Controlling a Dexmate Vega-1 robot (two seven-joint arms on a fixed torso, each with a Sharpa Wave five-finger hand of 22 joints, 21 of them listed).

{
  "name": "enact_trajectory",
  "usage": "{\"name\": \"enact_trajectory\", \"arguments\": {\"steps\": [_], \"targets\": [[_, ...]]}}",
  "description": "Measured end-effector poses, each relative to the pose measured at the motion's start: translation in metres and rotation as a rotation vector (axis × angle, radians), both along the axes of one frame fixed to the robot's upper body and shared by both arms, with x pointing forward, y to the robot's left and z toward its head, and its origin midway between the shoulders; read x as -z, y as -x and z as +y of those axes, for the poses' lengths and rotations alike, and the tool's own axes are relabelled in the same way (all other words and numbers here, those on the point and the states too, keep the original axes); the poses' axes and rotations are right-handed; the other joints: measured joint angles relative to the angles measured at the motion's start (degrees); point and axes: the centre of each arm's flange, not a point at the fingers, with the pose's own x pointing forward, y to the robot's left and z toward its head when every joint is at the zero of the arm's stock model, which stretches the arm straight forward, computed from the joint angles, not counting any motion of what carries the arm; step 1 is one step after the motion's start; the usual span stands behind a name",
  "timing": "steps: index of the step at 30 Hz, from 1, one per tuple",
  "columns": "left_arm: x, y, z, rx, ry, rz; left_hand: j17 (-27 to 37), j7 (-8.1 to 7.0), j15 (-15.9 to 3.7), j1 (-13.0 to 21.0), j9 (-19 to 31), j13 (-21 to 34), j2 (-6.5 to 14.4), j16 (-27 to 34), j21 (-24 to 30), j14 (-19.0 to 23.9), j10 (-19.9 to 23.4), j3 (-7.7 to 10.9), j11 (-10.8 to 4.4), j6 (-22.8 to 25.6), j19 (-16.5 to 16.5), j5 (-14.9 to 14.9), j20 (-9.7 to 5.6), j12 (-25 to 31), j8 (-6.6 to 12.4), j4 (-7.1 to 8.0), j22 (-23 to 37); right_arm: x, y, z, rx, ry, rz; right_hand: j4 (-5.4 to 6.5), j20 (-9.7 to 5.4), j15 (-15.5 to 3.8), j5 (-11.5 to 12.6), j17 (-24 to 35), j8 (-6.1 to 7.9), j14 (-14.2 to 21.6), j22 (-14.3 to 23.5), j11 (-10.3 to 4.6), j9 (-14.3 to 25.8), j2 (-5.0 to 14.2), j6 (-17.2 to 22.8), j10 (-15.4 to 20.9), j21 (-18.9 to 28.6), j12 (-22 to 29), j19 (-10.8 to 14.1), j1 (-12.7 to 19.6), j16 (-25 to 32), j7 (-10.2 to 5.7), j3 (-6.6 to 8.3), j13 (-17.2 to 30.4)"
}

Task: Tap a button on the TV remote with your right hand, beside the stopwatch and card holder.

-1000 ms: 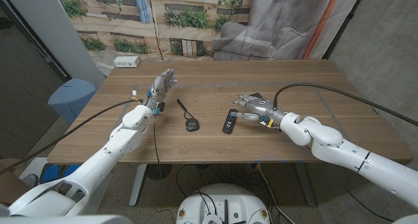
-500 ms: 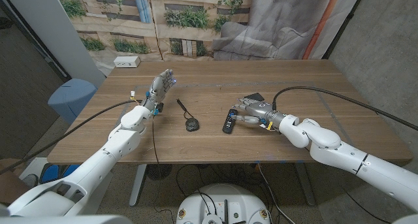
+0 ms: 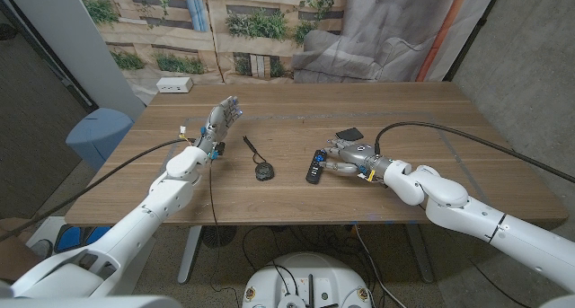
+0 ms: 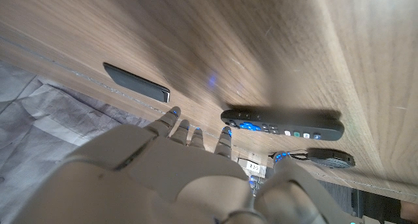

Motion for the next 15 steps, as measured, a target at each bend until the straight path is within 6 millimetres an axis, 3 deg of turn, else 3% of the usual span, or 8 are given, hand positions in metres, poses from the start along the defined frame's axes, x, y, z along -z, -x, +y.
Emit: {"name": "enact_trajectory", "arguments": {"steps": [15], "targets": [[0.0101, 0.0057, -0.0036, -0.003, 0.016, -0.001, 0.00, 0.00, 0.00, -0.21, 0.00, 0.00, -0.21, 0.00, 0.00, 0.00, 0.09, 0.38, -0.09, 0.00, 0.00, 0.00, 0.00, 0.00, 0.00, -0.07, 0.00, 0.0014, -0.0032, -0.0028, 0.001, -0.006, 0.024, 0.39, 0.00, 0.22, 0.44, 0.28, 0.00, 0.23, 0.00, -0.20, -0.01, -0.61, 0.31, 0.21, 0.44, 0.40, 0.00, -0.61, 0.24, 0.31, -0.40, 0.00]]}}
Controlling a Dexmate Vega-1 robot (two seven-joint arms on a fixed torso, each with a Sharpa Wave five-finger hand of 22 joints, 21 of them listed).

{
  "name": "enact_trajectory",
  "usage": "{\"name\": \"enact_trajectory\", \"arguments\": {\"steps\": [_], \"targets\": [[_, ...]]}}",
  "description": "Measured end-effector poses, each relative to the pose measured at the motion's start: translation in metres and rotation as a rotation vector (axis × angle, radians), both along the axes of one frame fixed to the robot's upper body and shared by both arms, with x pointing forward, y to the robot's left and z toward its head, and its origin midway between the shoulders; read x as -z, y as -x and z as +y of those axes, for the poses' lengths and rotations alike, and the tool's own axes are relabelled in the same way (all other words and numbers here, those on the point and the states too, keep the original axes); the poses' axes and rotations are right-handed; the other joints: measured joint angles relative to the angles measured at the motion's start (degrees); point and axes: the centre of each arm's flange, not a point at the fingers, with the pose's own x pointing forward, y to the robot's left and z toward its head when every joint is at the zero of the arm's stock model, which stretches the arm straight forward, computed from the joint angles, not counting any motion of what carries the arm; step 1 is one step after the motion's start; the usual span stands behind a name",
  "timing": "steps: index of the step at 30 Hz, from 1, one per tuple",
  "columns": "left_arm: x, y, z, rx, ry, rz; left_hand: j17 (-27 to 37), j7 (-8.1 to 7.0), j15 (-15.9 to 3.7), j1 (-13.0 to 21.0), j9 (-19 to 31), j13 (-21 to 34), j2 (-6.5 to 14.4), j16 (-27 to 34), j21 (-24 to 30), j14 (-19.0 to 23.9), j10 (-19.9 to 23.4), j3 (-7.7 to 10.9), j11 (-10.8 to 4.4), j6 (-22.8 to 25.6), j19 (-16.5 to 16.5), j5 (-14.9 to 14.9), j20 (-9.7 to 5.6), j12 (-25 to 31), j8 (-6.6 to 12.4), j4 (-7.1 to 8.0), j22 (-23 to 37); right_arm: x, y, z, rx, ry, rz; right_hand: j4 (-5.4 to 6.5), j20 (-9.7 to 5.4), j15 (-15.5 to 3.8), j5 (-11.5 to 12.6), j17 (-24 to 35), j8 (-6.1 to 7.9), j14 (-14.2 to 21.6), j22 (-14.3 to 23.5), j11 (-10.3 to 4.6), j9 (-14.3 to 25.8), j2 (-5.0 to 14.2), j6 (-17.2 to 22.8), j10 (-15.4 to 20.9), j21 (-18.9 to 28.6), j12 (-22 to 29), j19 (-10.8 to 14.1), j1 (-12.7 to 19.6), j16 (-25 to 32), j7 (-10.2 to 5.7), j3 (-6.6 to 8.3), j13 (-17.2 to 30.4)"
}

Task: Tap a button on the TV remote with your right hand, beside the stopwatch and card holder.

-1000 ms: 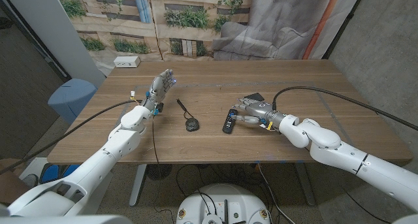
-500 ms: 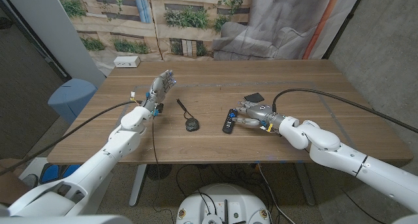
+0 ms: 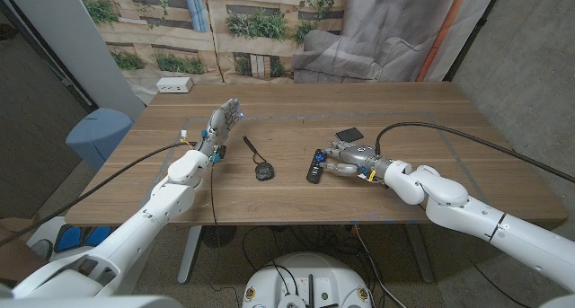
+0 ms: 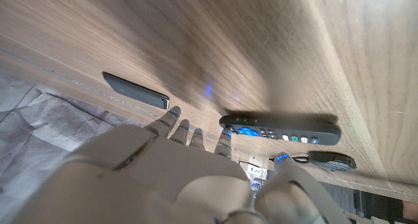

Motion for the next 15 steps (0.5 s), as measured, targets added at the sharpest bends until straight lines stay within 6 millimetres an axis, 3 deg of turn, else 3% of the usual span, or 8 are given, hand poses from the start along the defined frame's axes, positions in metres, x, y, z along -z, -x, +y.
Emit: {"name": "enact_trajectory", "arguments": {"steps": [15], "targets": [[0.0096, 0.0093, 0.0036, -0.013, 0.013, 0.001, 0.00, 0.00, 0.00, -0.15, 0.00, 0.00, 0.15, 0.00, 0.00, 0.00, 0.00, 0.04, 0.00, 0.00, 0.00, 0.00, 0.00, 0.00, 0.00, -0.04, 0.00, 0.0005, -0.0011, 0.0010, -0.016, 0.022, 0.023, 0.24, 0.32, 0.00, 0.00, -0.01, 0.21, 0.00, 0.00, 0.22, -0.17, 0.00, 0.42, 0.22, 0.00, 0.00, -0.31, 0.00, 0.00, 0.01, -0.24, 0.00]]}}
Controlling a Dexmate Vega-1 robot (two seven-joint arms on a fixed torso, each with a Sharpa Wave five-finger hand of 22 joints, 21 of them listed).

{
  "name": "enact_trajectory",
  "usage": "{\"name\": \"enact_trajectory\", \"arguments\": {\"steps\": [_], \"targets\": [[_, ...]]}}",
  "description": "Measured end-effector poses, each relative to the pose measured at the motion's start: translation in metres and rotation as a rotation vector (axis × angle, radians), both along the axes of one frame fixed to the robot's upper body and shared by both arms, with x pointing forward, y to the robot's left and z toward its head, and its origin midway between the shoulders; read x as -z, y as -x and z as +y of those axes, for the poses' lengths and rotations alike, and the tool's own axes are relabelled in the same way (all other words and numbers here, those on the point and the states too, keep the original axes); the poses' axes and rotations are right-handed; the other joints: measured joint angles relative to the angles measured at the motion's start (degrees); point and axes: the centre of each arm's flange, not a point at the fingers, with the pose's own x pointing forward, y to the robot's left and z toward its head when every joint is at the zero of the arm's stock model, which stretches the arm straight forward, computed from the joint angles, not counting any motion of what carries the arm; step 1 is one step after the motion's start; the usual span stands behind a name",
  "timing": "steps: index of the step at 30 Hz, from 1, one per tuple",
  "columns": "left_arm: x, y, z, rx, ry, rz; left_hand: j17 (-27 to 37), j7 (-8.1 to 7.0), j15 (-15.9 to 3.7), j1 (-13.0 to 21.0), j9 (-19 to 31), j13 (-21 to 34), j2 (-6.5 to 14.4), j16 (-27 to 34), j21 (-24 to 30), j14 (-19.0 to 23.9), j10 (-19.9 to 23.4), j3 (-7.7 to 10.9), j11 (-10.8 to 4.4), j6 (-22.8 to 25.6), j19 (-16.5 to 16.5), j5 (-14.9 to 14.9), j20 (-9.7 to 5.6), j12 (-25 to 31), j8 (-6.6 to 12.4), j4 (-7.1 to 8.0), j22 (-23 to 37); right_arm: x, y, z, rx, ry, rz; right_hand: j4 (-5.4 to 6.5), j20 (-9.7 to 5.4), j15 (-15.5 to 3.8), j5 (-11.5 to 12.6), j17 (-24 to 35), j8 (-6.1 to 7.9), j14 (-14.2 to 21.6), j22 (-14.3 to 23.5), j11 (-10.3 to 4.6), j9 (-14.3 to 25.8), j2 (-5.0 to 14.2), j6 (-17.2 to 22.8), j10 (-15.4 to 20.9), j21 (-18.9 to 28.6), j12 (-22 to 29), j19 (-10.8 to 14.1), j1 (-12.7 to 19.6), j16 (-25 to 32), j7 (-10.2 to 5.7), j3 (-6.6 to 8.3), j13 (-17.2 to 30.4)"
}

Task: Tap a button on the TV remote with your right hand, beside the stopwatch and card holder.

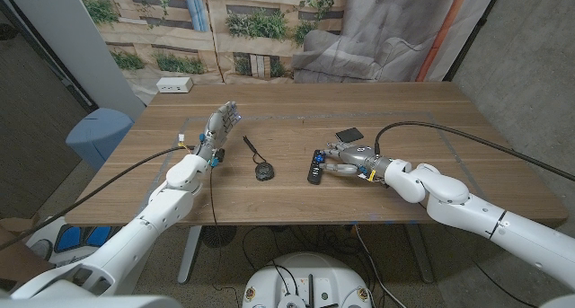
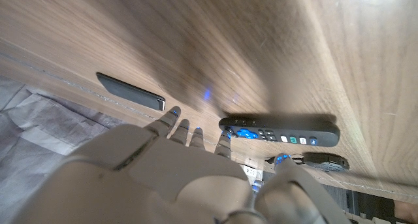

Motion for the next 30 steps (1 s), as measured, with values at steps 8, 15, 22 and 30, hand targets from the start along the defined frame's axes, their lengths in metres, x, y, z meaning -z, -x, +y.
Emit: {"name": "enact_trajectory", "arguments": {"steps": [8, 15, 22, 30], "targets": [[0.0027, 0.0031, 0.0028, -0.007, 0.004, 0.000, 0.00, 0.00, 0.00, 0.00, 0.00, 0.00, 0.00, 0.00, 0.00, 0.00, 0.00, 0.44, 0.00, 0.00, 0.00, 0.00, 0.00, 0.00, 0.00, 0.03, 0.00, -0.0005, -0.0006, 0.0003, 0.001, 0.009, 0.009, 0.00, 0.00, 0.00, 0.00, 0.00, -0.21, 0.00, 0.00, 0.00, 0.01, 0.00, 0.00, 0.00, 0.00, 0.00, 0.00, 0.00, 0.00, 0.01, 0.00, 0.00], [0.0039, 0.0039, 0.0037, -0.011, 0.008, -0.001, 0.00, 0.00, 0.00, 0.00, 0.00, 0.00, 0.00, 0.00, 0.00, 0.00, 0.00, 0.44, 0.00, 0.00, 0.00, 0.00, 0.00, 0.00, 0.00, 0.03, 0.00, -0.0016, -0.0001, 0.0007, 0.007, 0.012, 0.006, 0.23, 0.00, 0.00, 0.00, -0.01, 0.00, 0.00, 0.00, 0.00, 0.05, 0.00, 0.31, 0.00, 0.00, 0.22, 0.00, 0.00, 0.43, 0.09, -0.24, 0.00], [0.0055, 0.0031, 0.0040, -0.012, 0.013, 0.001, 0.00, 0.00, 0.00, -0.24, 0.00, 0.00, -0.24, 0.00, 0.00, 0.00, 0.00, 0.62, 0.00, 0.00, 0.00, 0.00, 0.00, 0.00, 0.00, -0.15, 0.00, 0.0000, 0.0021, 0.0016, 0.013, 0.016, 0.001, 0.23, 0.00, -0.01, 0.00, -0.01, -0.01, 0.00, 0.00, -0.22, 0.05, 0.00, 0.82, 0.21, 0.00, 0.22, 0.00, 0.00, 0.43, 0.19, -0.24, 0.00], [0.0064, 0.0015, 0.0037, -0.007, 0.016, 0.000, 0.00, 0.00, 0.00, -0.30, 0.00, 0.00, -0.31, 0.00, 0.00, 0.00, 0.00, 0.62, 0.00, 0.00, 0.00, 0.00, 0.00, 0.00, 0.00, -0.15, 0.00, 0.0022, 0.0053, 0.0039, 0.020, 0.014, -0.004, 0.47, -0.01, -0.01, 0.00, -0.01, 0.23, 0.00, 0.00, -0.10, 0.05, 0.00, 1.21, 0.72, 0.00, 0.44, 0.01, 0.00, 0.42, 0.41, -0.48, 0.00]]}}
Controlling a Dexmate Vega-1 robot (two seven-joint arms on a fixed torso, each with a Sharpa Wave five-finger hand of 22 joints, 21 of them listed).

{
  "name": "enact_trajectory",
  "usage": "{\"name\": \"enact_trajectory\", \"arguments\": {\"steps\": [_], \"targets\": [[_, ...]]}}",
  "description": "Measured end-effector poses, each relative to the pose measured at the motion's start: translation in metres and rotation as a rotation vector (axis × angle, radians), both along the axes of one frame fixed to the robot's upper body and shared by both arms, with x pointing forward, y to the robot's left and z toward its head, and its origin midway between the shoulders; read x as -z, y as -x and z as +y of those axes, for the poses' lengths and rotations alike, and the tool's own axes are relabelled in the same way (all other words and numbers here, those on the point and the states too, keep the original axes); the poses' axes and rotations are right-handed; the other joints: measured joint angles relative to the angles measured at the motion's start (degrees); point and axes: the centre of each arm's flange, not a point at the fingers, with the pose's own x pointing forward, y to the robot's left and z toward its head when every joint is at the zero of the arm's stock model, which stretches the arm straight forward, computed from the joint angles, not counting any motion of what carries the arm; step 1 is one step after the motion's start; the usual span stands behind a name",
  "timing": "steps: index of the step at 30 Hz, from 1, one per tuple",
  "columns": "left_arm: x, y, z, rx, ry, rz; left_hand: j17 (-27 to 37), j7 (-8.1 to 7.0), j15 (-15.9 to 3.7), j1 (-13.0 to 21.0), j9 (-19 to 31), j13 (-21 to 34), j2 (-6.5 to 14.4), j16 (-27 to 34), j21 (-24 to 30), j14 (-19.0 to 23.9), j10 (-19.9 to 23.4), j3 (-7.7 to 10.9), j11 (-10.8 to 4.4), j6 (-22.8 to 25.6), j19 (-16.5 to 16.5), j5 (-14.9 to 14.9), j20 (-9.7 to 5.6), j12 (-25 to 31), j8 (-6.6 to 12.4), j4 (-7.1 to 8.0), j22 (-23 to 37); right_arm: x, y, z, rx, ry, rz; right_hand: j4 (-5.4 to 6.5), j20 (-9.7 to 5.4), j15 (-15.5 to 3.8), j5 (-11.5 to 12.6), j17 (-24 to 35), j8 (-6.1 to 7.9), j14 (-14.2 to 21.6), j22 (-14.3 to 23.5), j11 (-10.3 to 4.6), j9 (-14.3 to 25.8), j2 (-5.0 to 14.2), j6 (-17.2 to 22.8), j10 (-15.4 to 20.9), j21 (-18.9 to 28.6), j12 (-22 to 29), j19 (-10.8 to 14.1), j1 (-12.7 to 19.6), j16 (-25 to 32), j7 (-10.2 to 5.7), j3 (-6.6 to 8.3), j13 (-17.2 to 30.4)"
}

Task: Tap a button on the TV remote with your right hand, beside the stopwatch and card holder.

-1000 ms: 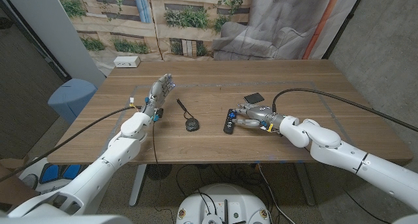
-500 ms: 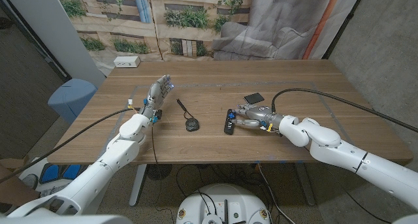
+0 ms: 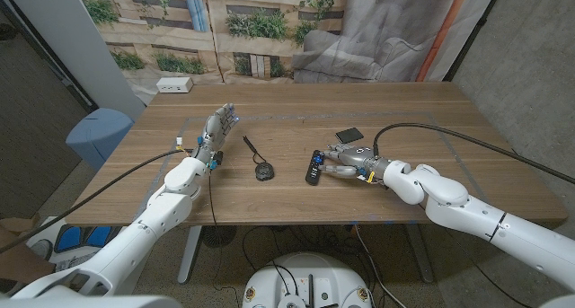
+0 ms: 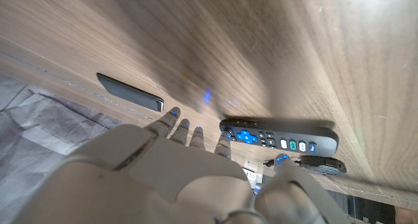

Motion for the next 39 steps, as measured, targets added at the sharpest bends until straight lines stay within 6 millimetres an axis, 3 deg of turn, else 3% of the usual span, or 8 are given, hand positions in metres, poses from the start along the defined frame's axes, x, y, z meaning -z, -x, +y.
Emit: {"name": "enact_trajectory", "arguments": {"steps": [20, 35, 39], "targets": [[0.001, -0.004, 0.002, -0.002, 0.007, 0.001, 0.00, 0.00, 0.00, 0.01, 0.00, 0.00, 0.00, 0.00, 0.00, 0.00, 0.00, 0.53, 0.00, 0.00, 0.00, -0.27, 0.00, 0.00, 0.00, -0.06, 0.00, -0.008, 0.002, 0.003, -0.010, -0.025, -0.030, 0.00, -0.01, 0.00, 0.00, -0.01, 0.68, 0.00, 0.00, 0.10, 0.11, 0.00, 1.44, 1.33, 0.44, 0.43, 0.43, 0.00, 0.46, -0.25, 0.00, 0.00], [0.000, -0.007, 0.004, -0.005, 0.011, 0.000, 0.00, 0.00, 0.00, -0.22, 0.00, 0.00, -0.23, 0.00, 0.00, 0.00, 0.21, 0.69, -0.21, 0.00, 0.00, -0.27, 0.00, 0.00, 0.00, -0.22, 0.00, -0.025, 0.002, 0.005, -0.054, -0.115, -0.060, -0.03, 0.41, 0.10, 0.00, -0.41, 0.67, 0.53, 0.00, 0.21, 0.11, 0.31, 3.39, 3.70, 0.89, 0.88, 2.07, 0.31, 0.90, -0.73, 0.02, 0.00], [-0.001, -0.007, 0.004, -0.006, 0.010, -0.001, 0.00, 0.00, 0.00, -0.22, 0.00, 0.00, -0.23, 0.00, 0.00, 0.00, 0.21, 0.69, -0.21, 0.00, 0.00, -0.27, 0.00, 0.00, 0.00, -0.23, 0.00, -0.033, 0.002, 0.003, -0.067, -0.156, -0.069, -0.49, 0.21, -0.23, 0.00, -0.68, 0.67, 0.84, 0.00, 0.38, 0.11, 0.31, 3.59, 3.91, 0.89, 0.88, 2.31, 0.33, 0.90, -0.53, 0.17, 0.00]]}}
